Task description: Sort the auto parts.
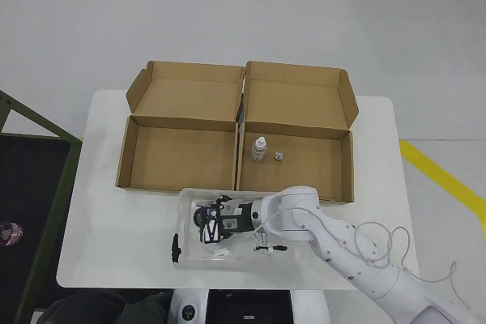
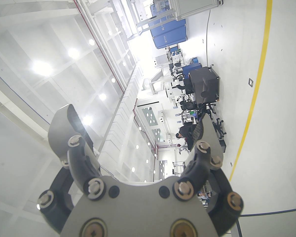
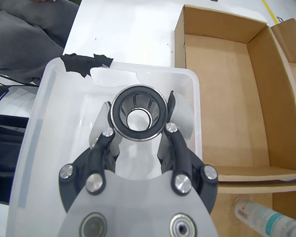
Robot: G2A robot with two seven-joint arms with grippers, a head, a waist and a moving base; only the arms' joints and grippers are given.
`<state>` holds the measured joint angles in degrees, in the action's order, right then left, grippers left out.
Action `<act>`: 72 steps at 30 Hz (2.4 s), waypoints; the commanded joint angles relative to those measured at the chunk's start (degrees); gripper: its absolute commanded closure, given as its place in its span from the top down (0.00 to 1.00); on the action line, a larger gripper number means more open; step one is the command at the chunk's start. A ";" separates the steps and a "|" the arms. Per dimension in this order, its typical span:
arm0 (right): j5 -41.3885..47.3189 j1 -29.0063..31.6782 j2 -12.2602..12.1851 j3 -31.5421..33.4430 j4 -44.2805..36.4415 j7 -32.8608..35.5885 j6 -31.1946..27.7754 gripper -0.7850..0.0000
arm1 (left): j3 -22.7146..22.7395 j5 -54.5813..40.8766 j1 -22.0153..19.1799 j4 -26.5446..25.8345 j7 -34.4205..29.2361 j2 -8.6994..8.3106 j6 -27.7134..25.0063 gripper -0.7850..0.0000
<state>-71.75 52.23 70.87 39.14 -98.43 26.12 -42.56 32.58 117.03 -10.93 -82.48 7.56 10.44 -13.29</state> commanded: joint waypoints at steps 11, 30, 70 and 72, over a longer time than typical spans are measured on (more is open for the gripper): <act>1.50 -0.03 -0.63 4.13 -4.53 -0.34 -1.10 0.00 | 0.00 0.00 0.00 0.00 0.00 0.00 0.00 1.00; 3.33 -8.15 1.46 4.49 3.73 -1.97 3.04 0.00 | 0.00 0.00 0.00 0.00 0.00 0.00 0.00 1.00; 2.68 -24.53 11.09 -5.32 34.55 -7.41 10.37 0.00 | 0.00 0.00 0.00 0.00 0.00 0.00 0.00 1.00; 2.41 -24.87 11.59 -5.73 35.59 -7.75 10.63 0.00 | 0.00 0.00 0.00 0.00 0.00 0.00 0.00 1.00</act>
<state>-69.32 27.47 82.26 33.56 -63.29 18.51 -32.00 32.58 117.03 -10.93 -82.48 7.56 10.44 -13.29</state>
